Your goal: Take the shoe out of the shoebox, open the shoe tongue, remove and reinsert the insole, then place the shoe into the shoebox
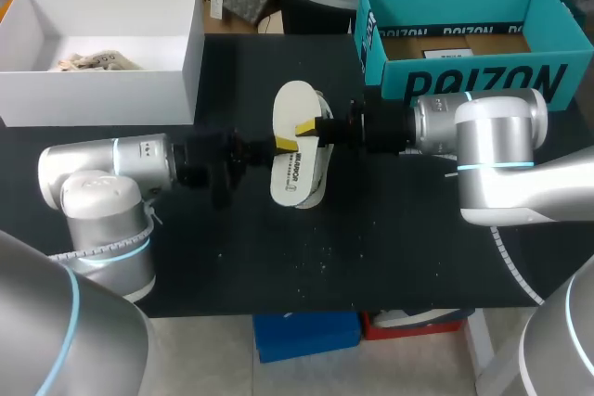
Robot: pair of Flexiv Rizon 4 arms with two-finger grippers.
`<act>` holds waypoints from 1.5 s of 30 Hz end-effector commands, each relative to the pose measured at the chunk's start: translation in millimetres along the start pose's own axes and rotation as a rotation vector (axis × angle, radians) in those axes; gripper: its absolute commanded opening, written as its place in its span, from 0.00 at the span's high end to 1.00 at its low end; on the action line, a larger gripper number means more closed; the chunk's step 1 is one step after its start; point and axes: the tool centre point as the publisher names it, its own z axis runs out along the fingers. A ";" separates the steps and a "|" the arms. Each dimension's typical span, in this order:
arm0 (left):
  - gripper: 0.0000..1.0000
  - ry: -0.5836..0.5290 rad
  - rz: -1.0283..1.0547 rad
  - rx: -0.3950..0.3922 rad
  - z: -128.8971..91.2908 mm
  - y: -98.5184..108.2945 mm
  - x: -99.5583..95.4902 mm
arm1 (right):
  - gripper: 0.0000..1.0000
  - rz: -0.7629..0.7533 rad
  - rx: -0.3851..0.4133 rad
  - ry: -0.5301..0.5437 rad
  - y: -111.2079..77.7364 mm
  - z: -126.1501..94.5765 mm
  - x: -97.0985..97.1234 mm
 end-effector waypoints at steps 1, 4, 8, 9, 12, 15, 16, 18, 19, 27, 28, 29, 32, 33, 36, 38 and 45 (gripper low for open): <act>1.00 0.016 0.005 0.000 6.2 2.5 -0.1 | 0.60 -0.003 -0.015 0.003 -1.3 0.7 1.1; 1.00 0.026 0.003 0.001 6.8 3.0 -2.0 | 0.00 -0.020 -0.047 0.024 -2.0 -3.6 3.0; 1.00 0.068 0.001 0.011 2.1 0.2 -7.9 | 0.00 -0.072 -0.086 -0.023 -4.9 -13.2 3.8; 1.00 0.094 -0.009 0.014 0.8 -0.7 -9.0 | 0.00 -0.081 -0.094 -0.040 -6.4 -16.5 2.4; 1.00 0.130 -0.042 0.034 -4.1 -7.3 -12.0 | 0.00 -0.119 -0.138 -0.093 -12.2 -29.4 2.8; 1.00 0.147 -0.112 0.058 -7.5 -15.4 -13.8 | 0.00 -0.152 -0.164 -0.153 -19.2 -41.2 4.9; 1.00 0.170 -0.146 0.071 -8.1 -18.5 -13.8 | 0.00 -0.164 -0.172 -0.179 -21.9 -45.6 6.1; 1.00 0.152 -0.177 0.086 -10.7 -25.2 -16.4 | 0.00 -0.184 -0.188 -0.216 -26.6 -53.2 8.0; 1.00 0.163 -0.188 0.091 -11.9 -28.6 -17.7 | 0.00 -0.193 -0.198 -0.236 -29.1 -56.8 9.4; 1.00 0.139 -0.227 0.134 -17.7 -41.9 -23.7 | 0.00 -0.213 -0.250 -0.333 -37.3 -70.9 13.8; 1.00 0.139 -0.227 0.134 -17.7 -41.9 -23.7 | 0.00 -0.213 -0.250 -0.333 -37.3 -70.9 13.8; 1.00 0.139 -0.227 0.134 -17.7 -41.9 -23.7 | 0.00 -0.213 -0.250 -0.333 -37.3 -70.9 13.8; 1.00 0.139 -0.227 0.134 -17.7 -41.9 -23.7 | 0.00 -0.213 -0.250 -0.333 -37.3 -70.9 13.8; 1.00 0.139 -0.227 0.134 -17.7 -41.9 -23.7 | 0.00 -0.213 -0.250 -0.333 -37.3 -70.9 13.8; 1.00 0.139 -0.227 0.134 -17.7 -41.9 -23.7 | 0.00 -0.213 -0.250 -0.333 -37.3 -70.9 13.8; 1.00 0.139 -0.227 0.134 -17.7 -41.9 -23.7 | 0.00 -0.213 -0.250 -0.333 -37.3 -70.9 13.8; 1.00 0.269 -0.346 0.227 -31.4 -60.9 -21.2 | 0.00 -0.276 -0.193 -0.483 -60.9 -93.0 14.5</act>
